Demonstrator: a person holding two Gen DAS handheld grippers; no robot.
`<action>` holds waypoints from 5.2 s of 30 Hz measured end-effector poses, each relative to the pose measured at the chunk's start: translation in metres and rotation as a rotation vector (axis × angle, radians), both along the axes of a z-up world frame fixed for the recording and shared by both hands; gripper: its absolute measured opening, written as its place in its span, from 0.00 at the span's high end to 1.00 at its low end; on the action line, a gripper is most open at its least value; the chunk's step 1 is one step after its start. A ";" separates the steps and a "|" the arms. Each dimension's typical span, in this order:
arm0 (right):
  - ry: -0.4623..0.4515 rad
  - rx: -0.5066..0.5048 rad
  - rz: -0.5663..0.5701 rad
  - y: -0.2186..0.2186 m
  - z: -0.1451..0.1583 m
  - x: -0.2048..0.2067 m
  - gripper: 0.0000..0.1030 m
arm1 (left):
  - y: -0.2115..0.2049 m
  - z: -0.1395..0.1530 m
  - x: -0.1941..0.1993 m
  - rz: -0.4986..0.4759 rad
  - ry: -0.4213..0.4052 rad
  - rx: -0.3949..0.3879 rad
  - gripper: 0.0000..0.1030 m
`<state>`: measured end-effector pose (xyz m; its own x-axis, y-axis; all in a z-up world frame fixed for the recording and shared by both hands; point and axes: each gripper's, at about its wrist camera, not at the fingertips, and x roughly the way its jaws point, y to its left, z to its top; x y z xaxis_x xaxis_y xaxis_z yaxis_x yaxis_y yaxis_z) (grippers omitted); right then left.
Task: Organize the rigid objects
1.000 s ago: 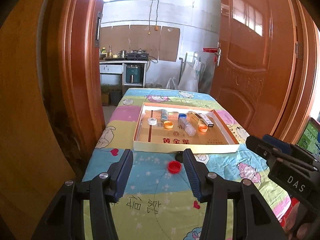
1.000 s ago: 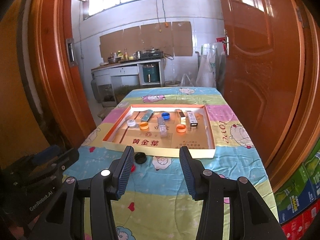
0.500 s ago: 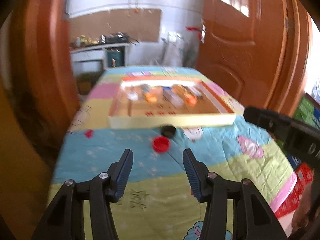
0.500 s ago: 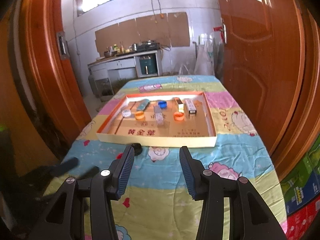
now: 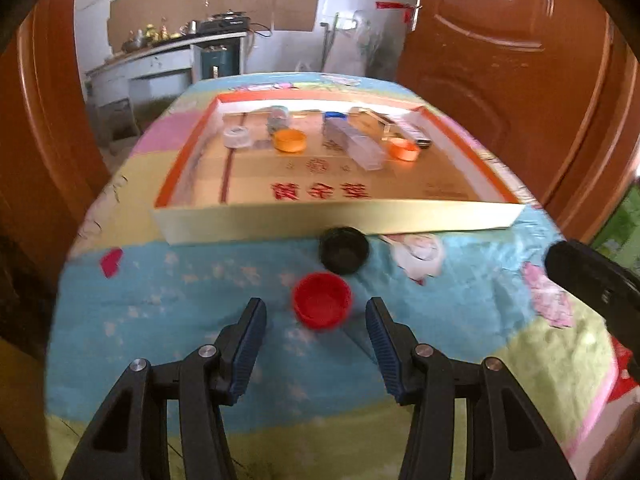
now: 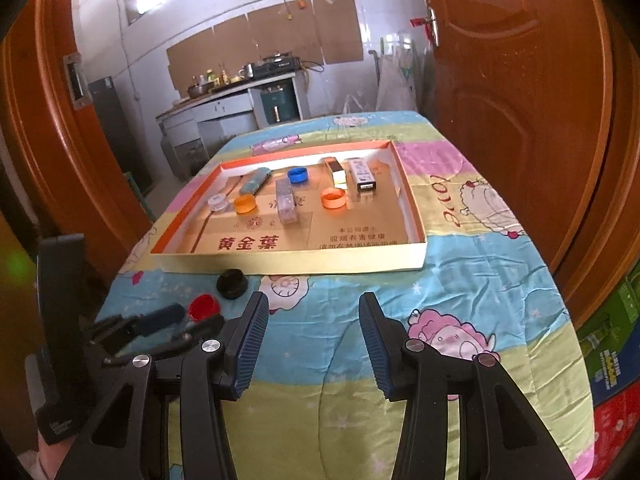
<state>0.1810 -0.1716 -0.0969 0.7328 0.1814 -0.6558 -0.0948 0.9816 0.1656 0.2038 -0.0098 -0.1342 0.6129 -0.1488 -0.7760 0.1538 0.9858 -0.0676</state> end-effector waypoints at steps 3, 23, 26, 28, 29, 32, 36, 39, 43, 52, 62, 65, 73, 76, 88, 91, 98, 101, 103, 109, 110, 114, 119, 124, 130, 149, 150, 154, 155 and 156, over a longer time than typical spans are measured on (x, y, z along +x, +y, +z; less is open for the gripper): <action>0.009 -0.002 0.011 0.002 -0.003 0.005 0.53 | -0.003 -0.002 0.005 -0.001 0.006 0.020 0.50; 0.165 -0.108 0.213 0.102 -0.044 0.079 0.53 | 0.072 0.039 -0.036 0.138 -0.095 -0.033 0.71; 0.175 -0.158 0.210 0.114 -0.052 0.085 0.53 | 0.079 0.041 -0.037 0.149 -0.103 -0.044 0.70; 0.173 -0.166 0.205 0.119 -0.056 0.087 0.56 | 0.082 0.040 -0.036 0.154 -0.103 -0.052 0.70; 0.168 -0.181 0.198 0.119 -0.056 0.086 0.70 | 0.083 0.039 -0.035 0.156 -0.102 -0.057 0.70; 0.173 -0.179 0.199 0.118 -0.055 0.082 0.71 | 0.085 0.038 -0.036 0.157 -0.100 -0.067 0.70; 0.154 -0.151 0.200 0.107 -0.044 0.069 0.70 | 0.083 0.040 -0.035 0.149 -0.105 -0.082 0.70; 0.124 -0.135 0.187 0.096 -0.028 0.057 0.70 | 0.075 0.044 -0.033 0.124 -0.111 -0.089 0.71; 0.085 -0.117 0.165 0.079 -0.008 0.048 0.70 | 0.060 0.055 -0.027 0.092 -0.125 -0.088 0.71; 0.047 -0.085 0.112 0.041 0.018 0.047 0.70 | 0.038 0.078 -0.008 0.066 -0.156 -0.068 0.70; 0.045 -0.069 0.078 0.008 0.029 0.066 0.70 | 0.033 0.085 0.020 0.081 -0.131 -0.059 0.70; 0.056 -0.059 0.070 -0.003 0.027 0.075 0.70 | 0.029 0.083 0.032 0.083 -0.118 -0.053 0.70; 0.081 -0.049 0.070 -0.014 0.022 0.097 0.70 | 0.016 0.066 0.062 0.074 -0.069 -0.046 0.70; 0.099 -0.047 0.073 -0.018 0.018 0.107 0.70 | 0.012 0.059 0.072 0.072 -0.048 -0.049 0.70; 0.182 -0.050 0.092 -0.013 -0.012 0.147 0.70 | 0.013 0.034 0.107 0.083 0.017 -0.029 0.70; 0.193 -0.052 0.093 -0.011 -0.018 0.153 0.70 | 0.015 0.030 0.112 0.089 0.026 -0.024 0.70; 0.210 -0.058 0.097 -0.009 -0.027 0.163 0.70 | 0.016 0.021 0.121 0.091 0.043 -0.004 0.70; 0.215 -0.062 0.099 -0.007 -0.030 0.166 0.70 | 0.015 0.018 0.125 0.089 0.050 0.003 0.70; 0.221 -0.063 0.100 -0.007 -0.033 0.168 0.70 | 0.015 0.015 0.126 0.087 0.054 0.006 0.70; 0.232 -0.076 0.101 -0.005 -0.038 0.173 0.70 | 0.015 0.012 0.127 0.086 0.053 0.011 0.70; 0.232 -0.079 0.102 -0.004 -0.038 0.173 0.70 | 0.015 0.012 0.127 0.087 0.053 0.012 0.70; 0.231 -0.089 0.103 -0.003 -0.040 0.173 0.70 | 0.015 0.010 0.128 0.090 0.049 0.013 0.70; 0.222 -0.101 0.100 -0.002 -0.041 0.173 0.70 | 0.014 0.008 0.129 0.081 0.040 0.027 0.68; 0.214 -0.094 0.096 -0.004 -0.042 0.172 0.68 | 0.013 0.007 0.129 0.062 0.036 0.020 0.53; 0.209 -0.098 0.095 -0.004 -0.041 0.171 0.58 | 0.021 0.009 0.127 0.086 0.026 -0.002 0.52; 0.119 -0.095 0.068 -0.007 -0.014 0.144 0.58 | 0.025 0.054 0.084 0.187 -0.170 0.022 0.52; 0.109 -0.093 0.061 -0.007 -0.012 0.142 0.58 | 0.023 0.057 0.080 0.186 -0.180 0.020 0.52; 0.056 -0.071 0.034 -0.011 0.001 0.128 0.58 | 0.021 0.062 0.069 0.187 -0.184 0.019 0.52; 0.040 -0.065 0.029 -0.012 0.006 0.123 0.58 | 0.019 0.063 0.067 0.189 -0.178 0.020 0.52; 0.028 -0.063 0.026 -0.012 0.009 0.120 0.58 | 0.019 0.064 0.064 0.186 -0.174 0.016 0.52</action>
<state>0.3007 -0.1831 -0.0881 0.7094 0.1579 -0.6869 -0.1168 0.9874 0.1063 0.2674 0.0088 -0.0705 0.7534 -0.0093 -0.6575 -0.0228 0.9989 -0.0401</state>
